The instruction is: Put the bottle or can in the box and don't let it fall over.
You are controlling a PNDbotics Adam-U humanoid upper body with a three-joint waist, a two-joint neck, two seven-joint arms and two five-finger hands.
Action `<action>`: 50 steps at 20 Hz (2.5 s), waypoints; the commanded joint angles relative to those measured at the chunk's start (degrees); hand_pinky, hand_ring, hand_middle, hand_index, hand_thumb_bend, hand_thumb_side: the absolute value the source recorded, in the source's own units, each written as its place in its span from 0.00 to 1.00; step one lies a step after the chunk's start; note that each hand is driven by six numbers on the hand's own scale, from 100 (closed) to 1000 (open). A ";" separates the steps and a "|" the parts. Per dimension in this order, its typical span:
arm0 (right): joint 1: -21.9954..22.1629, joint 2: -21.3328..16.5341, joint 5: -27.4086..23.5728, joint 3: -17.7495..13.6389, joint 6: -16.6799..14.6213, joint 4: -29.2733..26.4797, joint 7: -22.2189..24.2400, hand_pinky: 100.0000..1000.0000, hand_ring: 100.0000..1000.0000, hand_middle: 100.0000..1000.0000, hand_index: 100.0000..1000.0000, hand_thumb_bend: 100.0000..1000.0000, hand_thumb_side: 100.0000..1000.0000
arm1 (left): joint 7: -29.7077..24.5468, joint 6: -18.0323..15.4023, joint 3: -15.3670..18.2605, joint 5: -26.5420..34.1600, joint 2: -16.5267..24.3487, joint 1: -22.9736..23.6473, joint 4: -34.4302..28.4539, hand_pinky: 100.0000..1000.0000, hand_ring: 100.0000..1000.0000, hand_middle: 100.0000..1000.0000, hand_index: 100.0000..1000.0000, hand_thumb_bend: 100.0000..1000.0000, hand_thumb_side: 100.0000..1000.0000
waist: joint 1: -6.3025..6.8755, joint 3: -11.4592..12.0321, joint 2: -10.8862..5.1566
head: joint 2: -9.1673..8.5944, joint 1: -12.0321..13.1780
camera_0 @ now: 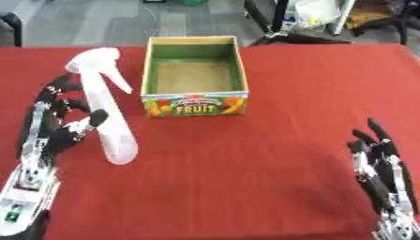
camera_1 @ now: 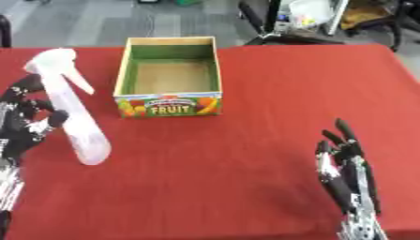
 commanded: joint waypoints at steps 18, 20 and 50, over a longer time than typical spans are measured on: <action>-0.54 -1.00 -0.19 0.27 0.00 -0.96 0.39 0.77 0.88 1.00 0.94 0.00 0.41 | -8.53 1.49 -6.03 1.12 0.60 -4.84 8.80 0.69 0.35 0.57 0.82 1.00 0.36 | 0.02 -0.75 -0.58 | -0.83 -0.20; -0.52 -0.99 -0.20 0.30 0.03 -0.93 0.38 0.77 0.88 1.00 0.94 0.00 0.41 | -8.82 1.23 -6.11 0.55 0.68 -4.72 8.89 0.67 0.32 0.54 0.80 0.91 0.30 | 0.03 -0.71 -0.57 | -0.86 -0.16; -1.14 -0.49 -0.75 2.37 0.13 -0.33 1.88 0.77 0.88 1.00 0.94 0.00 0.41 | 3.21 5.26 -5.07 8.14 12.42 -17.84 1.84 0.09 0.00 0.00 0.16 0.00 0.00 | -0.27 -5.23 -1.08 | -1.69 2.53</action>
